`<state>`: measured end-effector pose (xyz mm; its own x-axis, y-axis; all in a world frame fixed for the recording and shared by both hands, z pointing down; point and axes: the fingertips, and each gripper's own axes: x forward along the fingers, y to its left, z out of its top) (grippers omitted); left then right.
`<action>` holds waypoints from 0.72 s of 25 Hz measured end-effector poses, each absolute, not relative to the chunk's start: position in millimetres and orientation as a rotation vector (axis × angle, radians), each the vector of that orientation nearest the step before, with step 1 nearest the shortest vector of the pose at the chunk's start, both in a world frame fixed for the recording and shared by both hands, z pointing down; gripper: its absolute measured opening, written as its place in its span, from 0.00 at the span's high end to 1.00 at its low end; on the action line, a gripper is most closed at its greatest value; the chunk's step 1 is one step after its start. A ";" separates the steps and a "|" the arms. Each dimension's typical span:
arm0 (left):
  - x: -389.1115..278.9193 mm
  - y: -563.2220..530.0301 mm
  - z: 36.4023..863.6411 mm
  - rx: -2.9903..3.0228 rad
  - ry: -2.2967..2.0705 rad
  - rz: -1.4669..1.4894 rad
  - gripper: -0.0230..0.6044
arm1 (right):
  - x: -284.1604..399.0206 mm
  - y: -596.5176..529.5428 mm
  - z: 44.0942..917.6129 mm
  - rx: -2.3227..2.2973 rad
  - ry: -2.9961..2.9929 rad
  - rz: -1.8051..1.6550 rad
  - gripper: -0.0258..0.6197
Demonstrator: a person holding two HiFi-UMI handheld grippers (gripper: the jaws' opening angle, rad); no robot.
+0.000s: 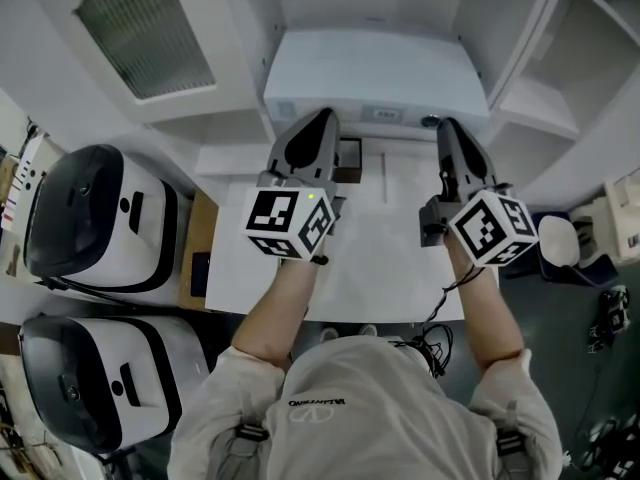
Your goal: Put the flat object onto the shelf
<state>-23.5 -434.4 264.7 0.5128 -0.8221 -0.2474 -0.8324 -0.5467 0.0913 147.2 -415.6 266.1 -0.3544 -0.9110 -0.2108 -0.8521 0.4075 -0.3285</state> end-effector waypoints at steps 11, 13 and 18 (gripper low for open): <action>-20.3 -463.6 264.8 -2.707 1.504 0.442 0.96 | 152.0 -450.3 263.5 -1.546 2.258 -0.261 0.94; -19.8 -471.0 263.8 -2.713 1.510 0.451 0.96 | 152.7 -457.4 259.7 -1.558 2.249 -0.256 0.94; -24.8 -480.7 264.3 -2.719 1.517 0.463 0.96 | 147.7 -465.4 261.3 -1.567 2.243 -0.253 0.94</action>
<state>-24.8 -480.7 264.3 0.4921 -0.8336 -0.2508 -0.8318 -0.5353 0.1471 147.7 -465.4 261.3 -0.2976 -0.9308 -0.2121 -0.8600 0.3579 -0.3638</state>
